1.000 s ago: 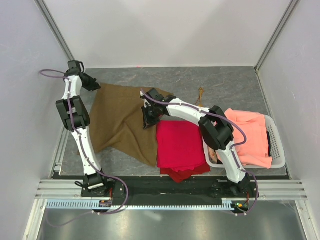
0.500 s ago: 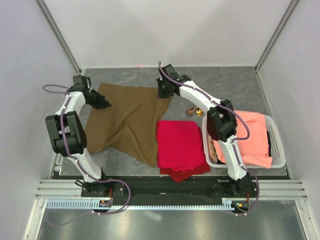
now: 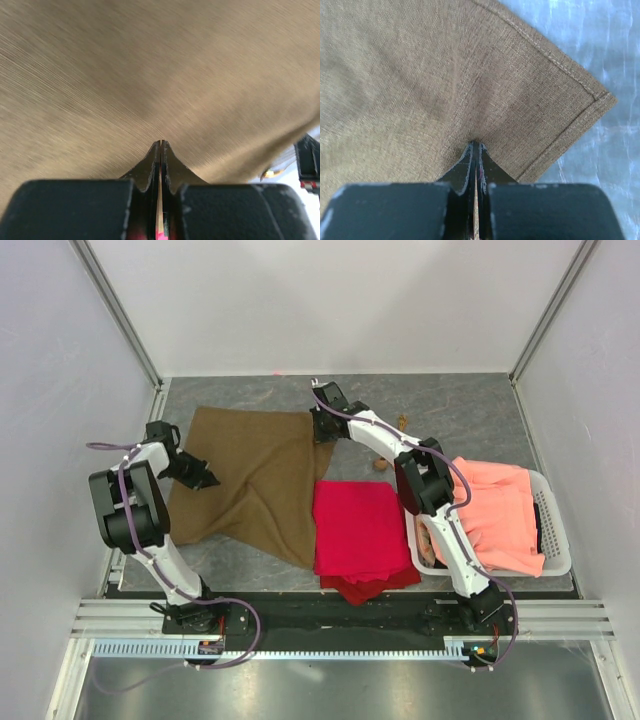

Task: Fold the napkin into a case and place the utensils inside
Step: Flatten out the crumpled napkin at the corner of the board.

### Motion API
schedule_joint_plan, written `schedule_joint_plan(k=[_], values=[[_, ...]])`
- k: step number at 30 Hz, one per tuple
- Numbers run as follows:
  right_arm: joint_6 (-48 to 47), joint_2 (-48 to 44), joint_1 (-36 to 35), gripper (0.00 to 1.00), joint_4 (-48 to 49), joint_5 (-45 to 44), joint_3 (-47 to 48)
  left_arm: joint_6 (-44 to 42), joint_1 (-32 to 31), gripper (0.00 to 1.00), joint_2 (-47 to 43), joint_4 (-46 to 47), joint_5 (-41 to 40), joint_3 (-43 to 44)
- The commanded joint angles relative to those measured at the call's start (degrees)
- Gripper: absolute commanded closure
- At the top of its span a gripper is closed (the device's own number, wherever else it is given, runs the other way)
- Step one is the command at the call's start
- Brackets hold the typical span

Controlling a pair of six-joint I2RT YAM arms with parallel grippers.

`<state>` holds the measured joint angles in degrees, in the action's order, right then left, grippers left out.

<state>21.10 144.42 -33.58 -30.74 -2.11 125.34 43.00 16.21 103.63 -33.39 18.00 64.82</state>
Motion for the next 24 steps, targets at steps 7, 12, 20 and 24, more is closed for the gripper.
schedule_joint_plan(k=[7,12,20,24], values=[[-1.1,10.5,0.2,1.0,4.4,0.3,13.3,-4.7,6.6,0.96,15.6,-6.0,-3.9,16.2],[1.0,10.2,0.2,0.94,6.5,1.4,18.6,-7.1,6.8,0.95,15.1,-9.2,-4.0,23.5],[8.1,-2.5,-2.2,0.77,-0.5,6.0,15.6,-6.0,7.1,0.87,-3.7,-10.9,-3.7,9.3],[6.3,-12.1,-5.2,0.66,-5.8,7.9,4.7,-6.0,7.1,0.85,-13.1,-10.9,-2.1,0.9]])
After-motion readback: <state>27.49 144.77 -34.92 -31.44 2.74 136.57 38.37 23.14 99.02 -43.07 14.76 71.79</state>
